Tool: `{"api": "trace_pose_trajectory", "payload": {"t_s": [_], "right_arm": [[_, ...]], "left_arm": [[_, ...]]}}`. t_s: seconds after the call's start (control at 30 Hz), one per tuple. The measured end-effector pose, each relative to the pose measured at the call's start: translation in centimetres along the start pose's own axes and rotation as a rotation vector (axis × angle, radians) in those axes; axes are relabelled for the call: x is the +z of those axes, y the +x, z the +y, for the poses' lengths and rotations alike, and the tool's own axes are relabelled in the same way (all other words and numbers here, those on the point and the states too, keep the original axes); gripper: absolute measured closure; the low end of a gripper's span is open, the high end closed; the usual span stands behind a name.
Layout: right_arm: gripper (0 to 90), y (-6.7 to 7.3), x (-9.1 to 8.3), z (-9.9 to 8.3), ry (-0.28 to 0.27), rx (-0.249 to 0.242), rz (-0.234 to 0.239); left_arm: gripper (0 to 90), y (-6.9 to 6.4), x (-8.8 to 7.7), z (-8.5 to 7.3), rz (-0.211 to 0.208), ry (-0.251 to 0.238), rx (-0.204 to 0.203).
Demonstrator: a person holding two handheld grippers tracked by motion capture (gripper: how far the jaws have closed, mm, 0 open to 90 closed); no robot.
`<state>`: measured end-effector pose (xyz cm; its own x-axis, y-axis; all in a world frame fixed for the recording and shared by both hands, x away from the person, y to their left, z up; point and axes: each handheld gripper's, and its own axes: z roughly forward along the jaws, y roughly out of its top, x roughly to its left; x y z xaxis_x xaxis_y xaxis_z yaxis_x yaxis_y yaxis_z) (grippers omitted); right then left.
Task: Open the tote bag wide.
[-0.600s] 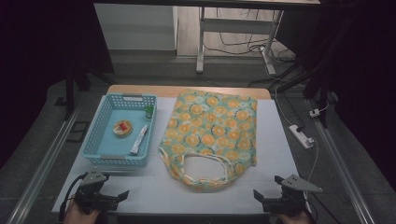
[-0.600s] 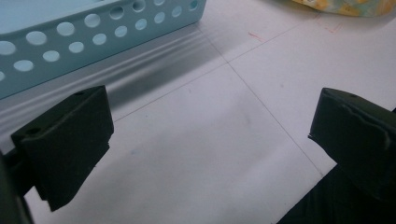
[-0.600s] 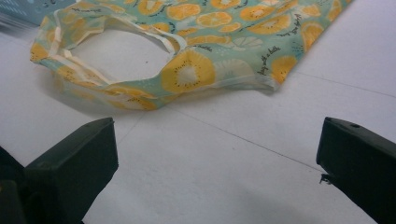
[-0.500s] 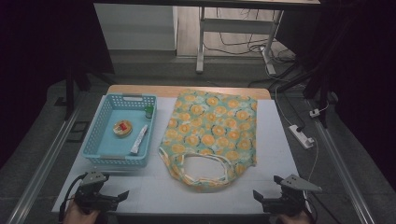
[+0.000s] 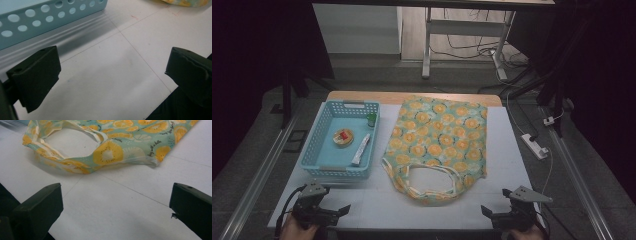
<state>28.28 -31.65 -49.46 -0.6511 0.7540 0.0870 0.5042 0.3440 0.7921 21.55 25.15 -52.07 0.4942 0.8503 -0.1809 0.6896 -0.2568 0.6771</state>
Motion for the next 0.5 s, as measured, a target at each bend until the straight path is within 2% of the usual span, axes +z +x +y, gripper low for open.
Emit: {"api": "trace_pose_trajectory", "payload": {"t_s": [0.33, 0.5], "right_arm": [[0.0, 0.23, 0.14, 0.15, 0.012, -0.017, -0.003], [0.0, 0.55, 0.07, 0.59, -0.002, -0.028, 0.006]], "left_arm": [[0.0, 0.06, 0.0, -0.01, -0.004, -0.002, -0.005], [0.0, 0.08, 0.05, -0.01, -0.003, 0.001, -0.007]]}}
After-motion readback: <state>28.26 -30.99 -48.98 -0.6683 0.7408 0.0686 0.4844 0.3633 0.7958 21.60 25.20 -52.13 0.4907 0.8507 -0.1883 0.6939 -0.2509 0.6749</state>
